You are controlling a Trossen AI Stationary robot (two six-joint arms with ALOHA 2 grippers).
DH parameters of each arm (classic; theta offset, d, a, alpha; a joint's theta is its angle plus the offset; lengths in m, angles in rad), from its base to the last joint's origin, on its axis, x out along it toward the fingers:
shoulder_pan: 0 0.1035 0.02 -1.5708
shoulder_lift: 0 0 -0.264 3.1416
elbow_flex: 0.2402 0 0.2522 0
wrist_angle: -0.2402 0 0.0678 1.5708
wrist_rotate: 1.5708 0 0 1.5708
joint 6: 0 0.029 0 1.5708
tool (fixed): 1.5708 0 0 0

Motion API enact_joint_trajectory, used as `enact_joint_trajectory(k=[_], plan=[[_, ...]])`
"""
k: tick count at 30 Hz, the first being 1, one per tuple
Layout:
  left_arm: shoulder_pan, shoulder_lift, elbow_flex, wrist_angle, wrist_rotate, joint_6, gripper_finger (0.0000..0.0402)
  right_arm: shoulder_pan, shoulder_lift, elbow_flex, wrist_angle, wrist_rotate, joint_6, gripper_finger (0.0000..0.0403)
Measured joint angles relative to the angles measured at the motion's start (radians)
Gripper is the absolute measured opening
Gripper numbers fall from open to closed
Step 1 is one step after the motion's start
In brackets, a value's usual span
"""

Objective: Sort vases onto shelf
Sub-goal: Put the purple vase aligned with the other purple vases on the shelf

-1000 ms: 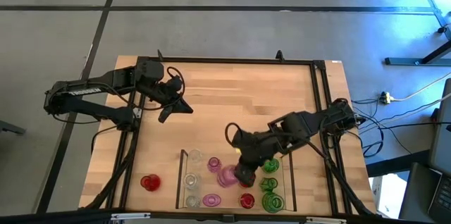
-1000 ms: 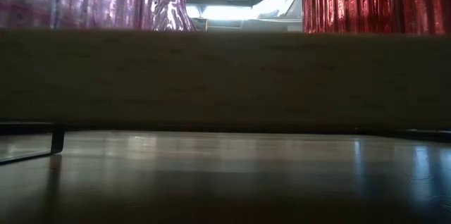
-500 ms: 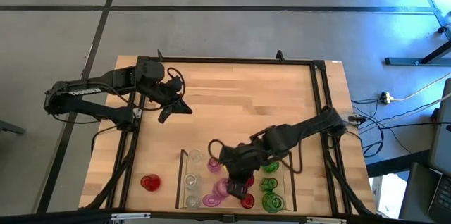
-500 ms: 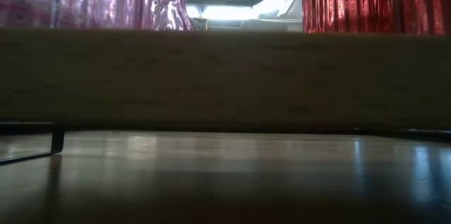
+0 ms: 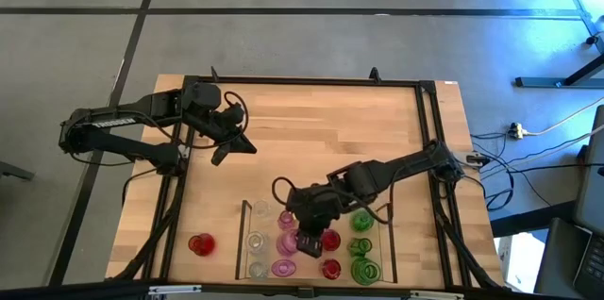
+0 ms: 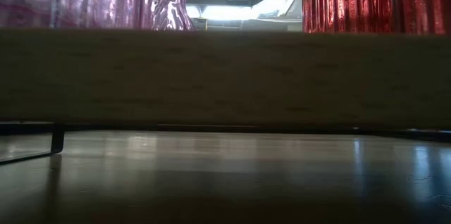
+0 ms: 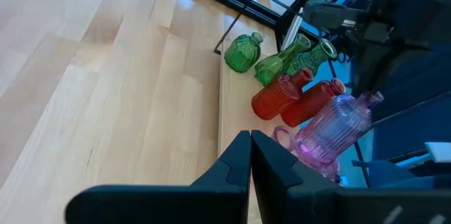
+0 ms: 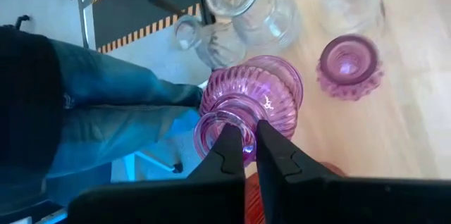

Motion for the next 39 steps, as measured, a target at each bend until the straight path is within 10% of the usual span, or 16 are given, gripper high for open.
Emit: enact_joint_trajectory(k=[39], plan=[[0.000, 0.000, 0.000, -0.025, 0.000, 0.027, 0.0005, -0.030, 0.108, 0.000, 0.005, -0.084, -0.126, 0.0000]])
